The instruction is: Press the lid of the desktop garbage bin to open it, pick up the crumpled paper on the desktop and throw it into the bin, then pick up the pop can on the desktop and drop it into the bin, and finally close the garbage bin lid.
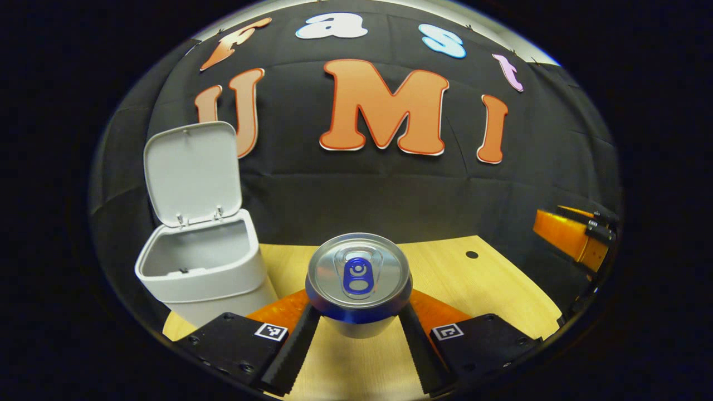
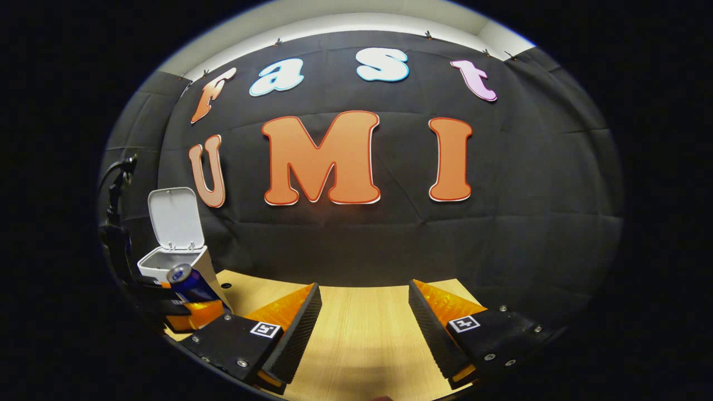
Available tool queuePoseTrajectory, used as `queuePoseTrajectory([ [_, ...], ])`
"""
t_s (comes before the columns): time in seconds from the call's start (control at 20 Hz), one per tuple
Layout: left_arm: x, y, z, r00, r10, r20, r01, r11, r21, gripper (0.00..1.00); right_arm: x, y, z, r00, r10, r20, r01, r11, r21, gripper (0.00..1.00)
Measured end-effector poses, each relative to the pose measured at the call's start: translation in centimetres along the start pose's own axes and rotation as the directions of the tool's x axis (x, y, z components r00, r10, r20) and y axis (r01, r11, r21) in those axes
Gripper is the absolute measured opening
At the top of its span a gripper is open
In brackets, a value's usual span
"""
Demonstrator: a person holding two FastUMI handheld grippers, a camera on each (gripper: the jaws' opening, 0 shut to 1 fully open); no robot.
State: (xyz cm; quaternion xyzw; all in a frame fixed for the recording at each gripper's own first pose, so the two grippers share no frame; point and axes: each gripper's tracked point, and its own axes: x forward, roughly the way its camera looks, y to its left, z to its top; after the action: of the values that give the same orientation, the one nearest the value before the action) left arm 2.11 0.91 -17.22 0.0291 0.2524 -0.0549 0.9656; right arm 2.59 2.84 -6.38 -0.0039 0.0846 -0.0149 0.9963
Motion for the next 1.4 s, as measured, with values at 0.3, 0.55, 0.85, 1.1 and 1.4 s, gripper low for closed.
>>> queuePoseTrajectory([
  [0.3, -2.5, 6.2, 3.8, 0.997, 0.083, 0.004, -0.082, 0.994, -0.069, 0.78, 0.9, 2.7, -0.2, 1.000, 0.024, -0.007, -0.024, 1.000, 0.003, 0.93],
  [0.55, -4.1, 10.7, 6.7, 0.988, 0.148, 0.039, -0.145, 0.987, -0.068, 0.78, 1.6, 4.4, 0.0, 1.000, 0.031, 0.001, -0.031, 1.000, 0.004, 0.94],
  [0.85, -3.3, 17.4, 8.6, 0.963, 0.253, 0.092, -0.249, 0.967, -0.056, 0.79, 1.6, 5.5, -0.3, 0.999, 0.032, -0.005, -0.032, 0.999, -0.010, 0.94],
  [1.1, -1.0, 20.9, 7.9, 0.956, 0.282, 0.087, -0.278, 0.959, -0.058, 0.78, 1.4, 4.8, -0.3, 1.000, 0.011, -0.011, -0.011, 1.000, -0.012, 0.94],
  [1.4, 1.4, 23.7, 6.8, 0.946, 0.311, 0.086, -0.307, 0.950, -0.064, 0.80, 1.0, 4.1, -0.5, 1.000, -0.005, -0.019, 0.005, 1.000, -0.012, 0.93],
])
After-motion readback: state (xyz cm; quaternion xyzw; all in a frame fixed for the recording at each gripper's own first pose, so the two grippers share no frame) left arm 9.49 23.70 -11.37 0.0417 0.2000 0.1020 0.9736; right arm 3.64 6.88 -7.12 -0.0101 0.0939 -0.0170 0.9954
